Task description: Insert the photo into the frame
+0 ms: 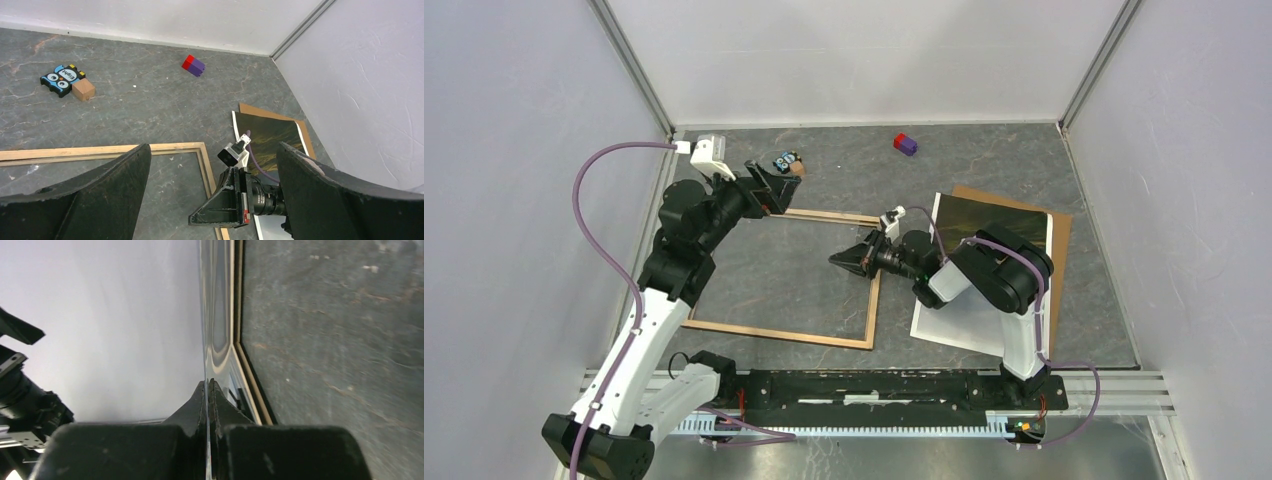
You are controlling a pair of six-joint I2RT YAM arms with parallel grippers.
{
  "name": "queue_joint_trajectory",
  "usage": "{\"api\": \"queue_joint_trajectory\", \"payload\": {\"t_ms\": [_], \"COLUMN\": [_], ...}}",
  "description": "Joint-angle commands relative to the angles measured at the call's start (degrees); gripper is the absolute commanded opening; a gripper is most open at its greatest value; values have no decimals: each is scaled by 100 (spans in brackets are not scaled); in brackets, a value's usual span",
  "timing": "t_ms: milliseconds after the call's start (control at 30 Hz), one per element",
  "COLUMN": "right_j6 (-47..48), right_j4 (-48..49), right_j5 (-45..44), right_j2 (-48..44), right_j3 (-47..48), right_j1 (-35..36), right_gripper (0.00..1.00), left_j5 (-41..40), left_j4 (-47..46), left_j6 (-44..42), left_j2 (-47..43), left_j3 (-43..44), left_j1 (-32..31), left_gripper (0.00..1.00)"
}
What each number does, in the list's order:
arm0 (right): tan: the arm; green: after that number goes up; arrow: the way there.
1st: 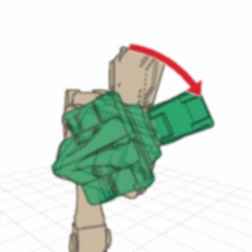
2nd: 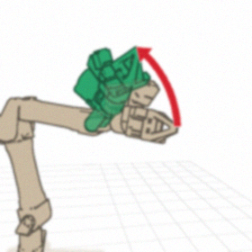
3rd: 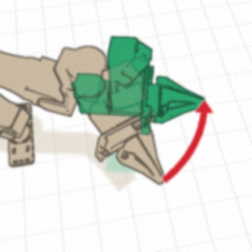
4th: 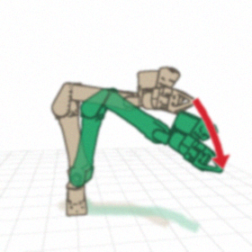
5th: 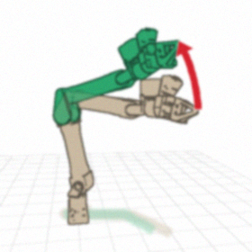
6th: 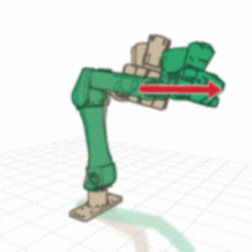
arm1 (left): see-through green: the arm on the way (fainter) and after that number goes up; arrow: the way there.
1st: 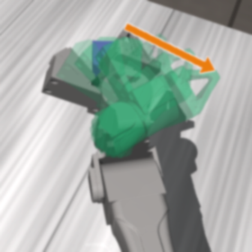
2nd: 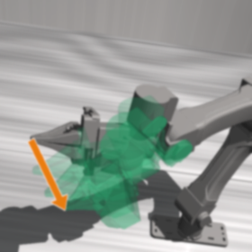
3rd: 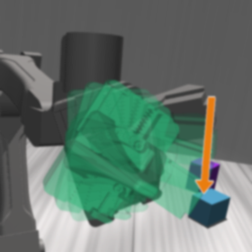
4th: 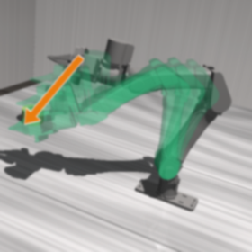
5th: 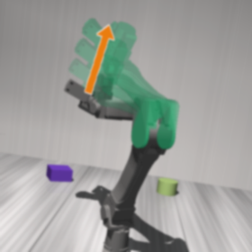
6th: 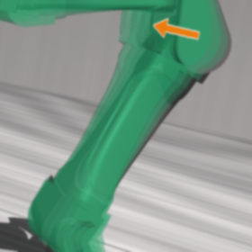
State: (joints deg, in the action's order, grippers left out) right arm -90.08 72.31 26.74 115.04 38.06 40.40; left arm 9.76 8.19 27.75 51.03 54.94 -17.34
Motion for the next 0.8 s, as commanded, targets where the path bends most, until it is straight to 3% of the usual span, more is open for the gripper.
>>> {"api": "queue_joint_trajectory", "payload": {"t_ms": [0, 767], "right_j6": [483, 1036], "right_j4": [-8, -412], "right_j5": [-132, 139], "right_j2": [-120, -193], "right_j3": [-220, -427], "right_j1": [-59, -322], "right_gripper": [0, 0], "left_j5": [122, 138], "left_j4": [-222, -237], "left_j6": [-88, -8], "left_j2": [38, 191], "left_j3": [-1, -36], "left_j1": [45, 104], "left_gripper": [100, 100]}}
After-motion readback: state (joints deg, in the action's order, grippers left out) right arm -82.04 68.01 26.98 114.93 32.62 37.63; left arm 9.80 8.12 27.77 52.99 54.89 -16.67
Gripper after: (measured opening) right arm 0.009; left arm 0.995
